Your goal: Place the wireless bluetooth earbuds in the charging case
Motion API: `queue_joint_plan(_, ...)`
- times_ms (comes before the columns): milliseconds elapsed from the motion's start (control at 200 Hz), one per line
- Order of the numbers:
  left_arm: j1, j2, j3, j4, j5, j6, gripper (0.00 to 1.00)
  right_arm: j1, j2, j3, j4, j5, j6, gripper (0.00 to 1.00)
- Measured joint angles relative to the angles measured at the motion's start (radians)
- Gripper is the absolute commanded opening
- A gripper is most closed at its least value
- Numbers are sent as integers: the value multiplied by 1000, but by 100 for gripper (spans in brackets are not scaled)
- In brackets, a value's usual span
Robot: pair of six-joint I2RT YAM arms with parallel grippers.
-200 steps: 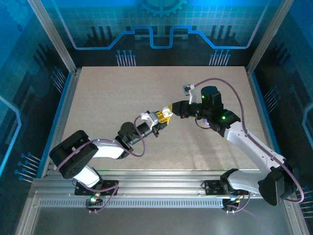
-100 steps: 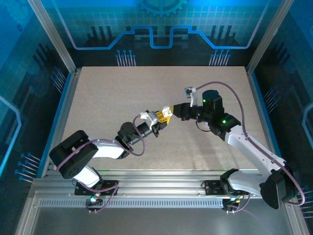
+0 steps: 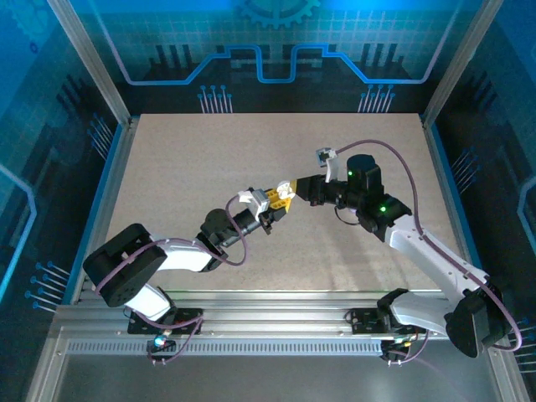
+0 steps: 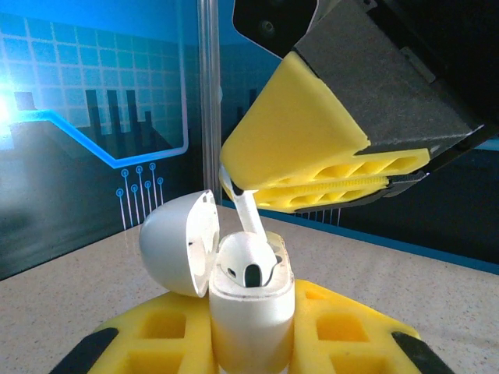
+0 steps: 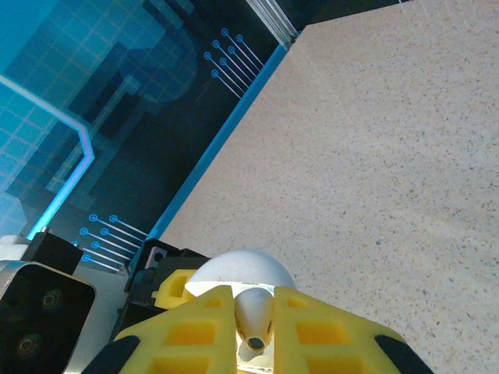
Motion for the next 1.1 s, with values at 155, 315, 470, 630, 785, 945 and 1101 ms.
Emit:
queue_joint_plan(155,0,0,0,-10,0,0,11,0,1,-26,26,-3,0,15)
queue_joint_plan(315,0,0,0,-9,0,0,11,0,1,-28,34,-8,-1,15)
queue_joint_plan(470,0,-1,1,-7,0,0,11,1,1,-34,37,-33,-9,15)
queue_joint_plan(630,0,-2,1,-12,0,0,11,0,1,-43,47,-45,-29,15)
queue_joint_plan(785,0,-4,1,-13,0,0,11,0,2,-43,46,-47,-52,17)
queue_joint_plan(945,0,-6,1,-17,0,0,11,0,2,-40,39,-49,-61,22)
queue_joint_plan(1101,0,-6,1,-20,0,0,11,0,2,-34,25,-54,-65,27)
